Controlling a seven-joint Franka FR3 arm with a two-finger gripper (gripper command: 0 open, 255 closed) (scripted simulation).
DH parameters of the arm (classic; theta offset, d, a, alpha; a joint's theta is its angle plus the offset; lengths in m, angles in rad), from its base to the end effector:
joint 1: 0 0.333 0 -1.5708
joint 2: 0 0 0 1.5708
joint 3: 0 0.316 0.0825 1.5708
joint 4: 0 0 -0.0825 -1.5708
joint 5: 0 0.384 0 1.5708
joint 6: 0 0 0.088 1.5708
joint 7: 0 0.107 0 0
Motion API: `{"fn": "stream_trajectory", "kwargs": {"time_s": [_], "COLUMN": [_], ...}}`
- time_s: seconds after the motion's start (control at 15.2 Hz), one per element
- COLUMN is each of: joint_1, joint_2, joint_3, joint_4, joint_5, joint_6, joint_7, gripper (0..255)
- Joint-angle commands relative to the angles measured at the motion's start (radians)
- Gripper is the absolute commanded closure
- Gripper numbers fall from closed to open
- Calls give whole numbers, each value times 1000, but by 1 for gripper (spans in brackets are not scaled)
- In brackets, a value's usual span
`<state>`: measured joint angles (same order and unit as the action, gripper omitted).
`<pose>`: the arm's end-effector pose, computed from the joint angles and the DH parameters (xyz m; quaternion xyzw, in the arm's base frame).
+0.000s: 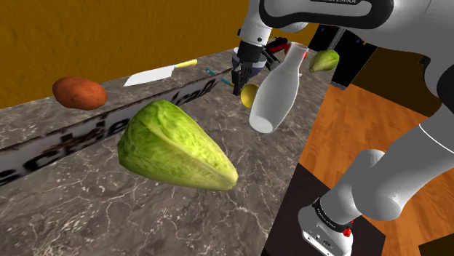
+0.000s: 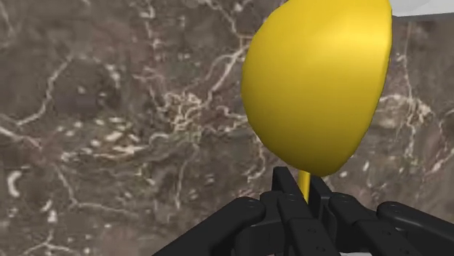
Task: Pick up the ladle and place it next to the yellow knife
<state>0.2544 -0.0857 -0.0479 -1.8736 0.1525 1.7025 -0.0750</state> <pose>0.5127 0.1213 0.5397 -0.9880 -0.1268 0.0476 0.0741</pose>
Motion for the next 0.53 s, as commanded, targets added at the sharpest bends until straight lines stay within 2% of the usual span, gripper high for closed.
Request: {"fn": "stream_trajectory", "kwargs": {"time_s": [0.0,0.33,0.4,0.46], "joint_1": [0,0,0,0], "joint_2": [-1,-1,0,0], "joint_3": [0,0,0,0], "joint_4": [-13,-13,-12,-11], "joint_5": [0,0,0,0], "joint_6": [6,6,6,5], "joint_7": [-2,-2,-2,-2], "gripper": [255,255,0,0]}}
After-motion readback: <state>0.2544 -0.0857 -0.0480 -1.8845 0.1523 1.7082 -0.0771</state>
